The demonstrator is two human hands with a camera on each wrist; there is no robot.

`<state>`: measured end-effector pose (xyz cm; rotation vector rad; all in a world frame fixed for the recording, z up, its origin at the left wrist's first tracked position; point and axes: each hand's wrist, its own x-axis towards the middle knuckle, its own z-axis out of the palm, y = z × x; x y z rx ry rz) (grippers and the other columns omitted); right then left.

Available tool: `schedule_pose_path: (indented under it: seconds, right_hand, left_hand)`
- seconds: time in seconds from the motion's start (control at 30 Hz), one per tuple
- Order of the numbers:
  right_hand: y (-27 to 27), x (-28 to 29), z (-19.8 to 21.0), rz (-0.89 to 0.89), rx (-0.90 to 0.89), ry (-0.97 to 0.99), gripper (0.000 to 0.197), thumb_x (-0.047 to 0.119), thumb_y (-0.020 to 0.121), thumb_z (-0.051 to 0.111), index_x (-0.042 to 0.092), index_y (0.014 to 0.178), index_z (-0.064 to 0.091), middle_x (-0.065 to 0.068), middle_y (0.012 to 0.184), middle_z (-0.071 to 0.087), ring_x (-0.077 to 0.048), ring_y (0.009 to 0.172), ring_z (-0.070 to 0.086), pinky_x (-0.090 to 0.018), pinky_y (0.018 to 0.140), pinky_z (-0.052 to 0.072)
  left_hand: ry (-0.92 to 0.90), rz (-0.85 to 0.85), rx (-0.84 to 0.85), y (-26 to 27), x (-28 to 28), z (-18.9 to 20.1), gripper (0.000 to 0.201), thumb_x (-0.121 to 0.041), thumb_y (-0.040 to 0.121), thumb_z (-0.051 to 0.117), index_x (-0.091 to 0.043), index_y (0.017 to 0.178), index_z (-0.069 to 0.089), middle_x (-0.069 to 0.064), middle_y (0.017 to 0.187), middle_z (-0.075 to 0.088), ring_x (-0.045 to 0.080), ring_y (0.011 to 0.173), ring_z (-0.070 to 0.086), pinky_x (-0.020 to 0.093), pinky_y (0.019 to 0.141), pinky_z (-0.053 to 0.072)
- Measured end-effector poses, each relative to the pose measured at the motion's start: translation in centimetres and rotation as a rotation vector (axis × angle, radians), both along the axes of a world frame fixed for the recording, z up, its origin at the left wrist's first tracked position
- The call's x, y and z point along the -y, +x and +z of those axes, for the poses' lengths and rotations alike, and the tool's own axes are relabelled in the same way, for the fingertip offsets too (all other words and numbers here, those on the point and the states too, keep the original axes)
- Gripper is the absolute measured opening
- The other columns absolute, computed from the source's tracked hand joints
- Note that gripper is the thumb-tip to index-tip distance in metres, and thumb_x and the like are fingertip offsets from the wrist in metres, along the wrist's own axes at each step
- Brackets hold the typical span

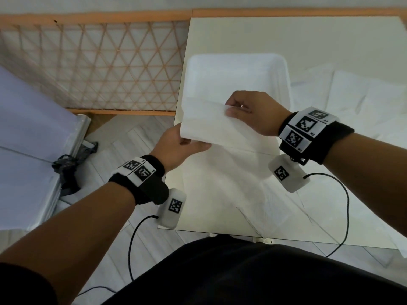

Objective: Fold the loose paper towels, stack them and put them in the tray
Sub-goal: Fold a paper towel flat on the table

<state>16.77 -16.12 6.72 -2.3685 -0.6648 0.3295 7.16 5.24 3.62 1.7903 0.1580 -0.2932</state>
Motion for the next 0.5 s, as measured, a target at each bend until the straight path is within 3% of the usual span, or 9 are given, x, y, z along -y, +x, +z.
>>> schedule_pose_path:
  seconds: [0.07, 0.17, 0.23, 0.3, 0.33, 0.43, 0.5]
  right_hand:
    - [-0.6, 0.3, -0.8, 0.011, -0.031, -0.031, 0.019, 0.030, 0.093, 0.056, 0.017, 0.106, 0.061, 0.007, 0.097, 0.063, -0.011, 0.090, 0.058, -0.017, 0.076, 0.041]
    - [-1.6, 0.4, -1.6, 0.045, -0.003, -0.066, 0.044, 0.035, 0.087, 0.064, 0.023, 0.127, 0.051, 0.003, 0.125, 0.053, -0.013, 0.109, 0.048, -0.024, 0.091, 0.036]
    - [-2.4, 0.3, -1.7, 0.033, 0.003, 0.004, 0.040, 0.036, 0.088, 0.062, 0.024, 0.125, 0.053, 0.005, 0.121, 0.051, -0.009, 0.102, 0.049, -0.019, 0.086, 0.037]
    - [-3.1, 0.2, -1.5, 0.022, -0.145, 0.063, 0.029, 0.041, 0.094, 0.052, 0.025, 0.116, 0.059, 0.011, 0.112, 0.058, -0.003, 0.095, 0.055, -0.014, 0.085, 0.041]
    - [-3.5, 0.3, -1.5, 0.036, -0.246, 0.059, 0.030, 0.046, 0.094, 0.049, 0.027, 0.114, 0.061, 0.012, 0.110, 0.061, -0.004, 0.096, 0.057, -0.016, 0.088, 0.042]
    - [-4.4, 0.7, -1.7, 0.095, -0.401, -0.003, 0.036, 0.051, 0.085, 0.061, 0.032, 0.115, 0.057, 0.012, 0.102, 0.065, -0.007, 0.095, 0.060, -0.023, 0.083, 0.047]
    - [-4.5, 1.0, -2.1, 0.112, -0.365, -0.046, 0.037, 0.038, 0.081, 0.070, 0.030, 0.115, 0.057, 0.009, 0.098, 0.068, -0.009, 0.091, 0.062, -0.026, 0.080, 0.050]
  left_hand:
    - [-0.036, -0.001, -0.012, -0.3, 0.7, 0.1, 0.035, -0.018, 0.081, 0.075, -0.022, 0.115, 0.065, -0.007, 0.110, 0.071, 0.007, 0.104, 0.066, 0.030, 0.091, 0.052]
    - [-0.024, 0.000, -0.033, -0.7, 1.4, 0.1, 0.024, -0.027, 0.085, 0.070, -0.021, 0.108, 0.069, -0.008, 0.104, 0.073, 0.005, 0.098, 0.068, 0.027, 0.088, 0.053]
    - [-0.023, 0.015, -0.038, -0.7, 1.6, -0.2, 0.023, -0.029, 0.087, 0.069, -0.016, 0.106, 0.071, -0.005, 0.102, 0.074, 0.009, 0.096, 0.069, 0.032, 0.089, 0.055]
    - [-0.016, 0.019, -0.039, -0.8, 1.9, -0.3, 0.023, -0.029, 0.087, 0.069, -0.016, 0.106, 0.071, -0.004, 0.102, 0.074, 0.010, 0.096, 0.069, 0.034, 0.092, 0.054]
    - [-0.012, 0.010, -0.041, -0.8, 1.9, -0.4, 0.023, -0.029, 0.087, 0.068, -0.018, 0.107, 0.071, -0.005, 0.103, 0.074, 0.009, 0.097, 0.069, 0.034, 0.093, 0.054]
    - [0.014, -0.026, -0.044, -0.8, 2.1, -0.8, 0.023, -0.030, 0.087, 0.068, -0.020, 0.108, 0.071, -0.006, 0.102, 0.074, 0.009, 0.096, 0.069, 0.036, 0.092, 0.054]
    - [0.039, -0.030, -0.054, -0.7, 2.1, -1.2, 0.024, -0.034, 0.085, 0.070, -0.022, 0.106, 0.070, -0.006, 0.102, 0.073, 0.009, 0.094, 0.068, 0.038, 0.091, 0.054]
